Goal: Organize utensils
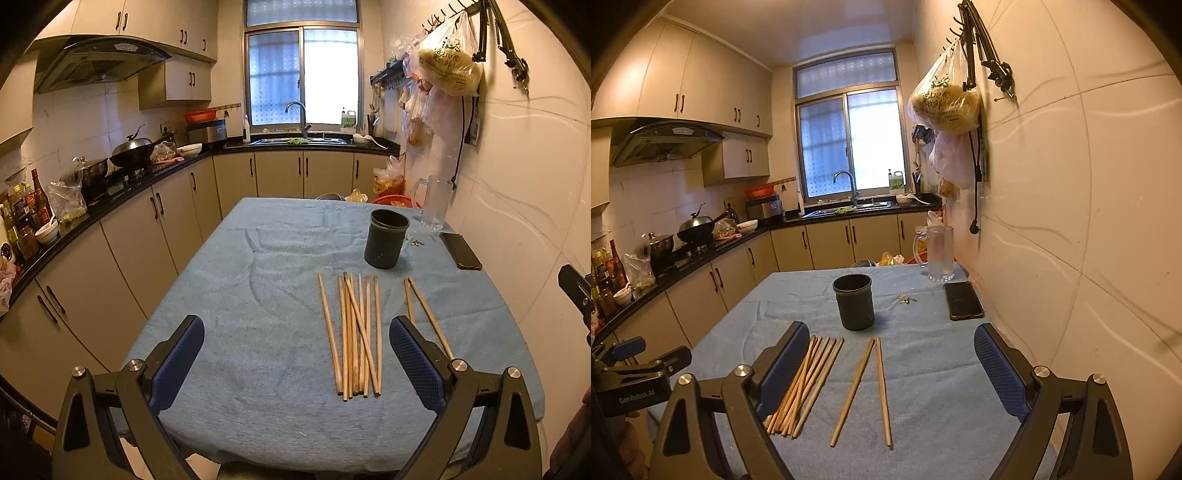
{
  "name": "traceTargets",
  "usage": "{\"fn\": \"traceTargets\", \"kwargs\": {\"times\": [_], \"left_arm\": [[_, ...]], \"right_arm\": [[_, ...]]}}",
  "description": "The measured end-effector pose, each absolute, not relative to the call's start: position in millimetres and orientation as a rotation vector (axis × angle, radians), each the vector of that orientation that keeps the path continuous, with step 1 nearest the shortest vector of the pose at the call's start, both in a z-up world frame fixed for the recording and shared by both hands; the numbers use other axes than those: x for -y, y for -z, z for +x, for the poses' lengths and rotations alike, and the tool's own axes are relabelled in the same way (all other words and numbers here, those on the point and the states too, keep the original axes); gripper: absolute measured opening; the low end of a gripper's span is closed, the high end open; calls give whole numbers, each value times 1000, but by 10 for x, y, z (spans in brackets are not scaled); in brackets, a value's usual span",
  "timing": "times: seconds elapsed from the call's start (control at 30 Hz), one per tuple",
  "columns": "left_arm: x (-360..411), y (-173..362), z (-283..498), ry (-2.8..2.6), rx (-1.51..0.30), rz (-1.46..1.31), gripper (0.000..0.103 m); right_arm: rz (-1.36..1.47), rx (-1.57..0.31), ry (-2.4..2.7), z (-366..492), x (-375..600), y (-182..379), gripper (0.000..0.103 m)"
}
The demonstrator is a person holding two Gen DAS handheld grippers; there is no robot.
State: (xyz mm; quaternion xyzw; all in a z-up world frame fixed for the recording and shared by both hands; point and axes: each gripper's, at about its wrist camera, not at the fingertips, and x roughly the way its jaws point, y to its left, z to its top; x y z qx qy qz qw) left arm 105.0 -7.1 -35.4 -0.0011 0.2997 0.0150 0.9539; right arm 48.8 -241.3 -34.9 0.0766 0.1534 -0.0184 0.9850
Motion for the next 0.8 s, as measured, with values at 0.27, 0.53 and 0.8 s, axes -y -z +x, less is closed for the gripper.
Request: {"fn": "traceTargets", "kwargs": {"times": [0.27, 0.53, 0.8], "left_arm": [[-10, 387, 1112, -40, -622, -28, 100], [-21, 377, 1109, -33, -617, -27, 100], [-37, 348, 1073, -29, -608, -15, 100]], "right_arm": [[148, -316, 15, 570, 2346, 352, 92], [148, -311, 8, 562, 2321, 334, 92], [151, -312, -1, 561, 2294, 298, 90]]}}
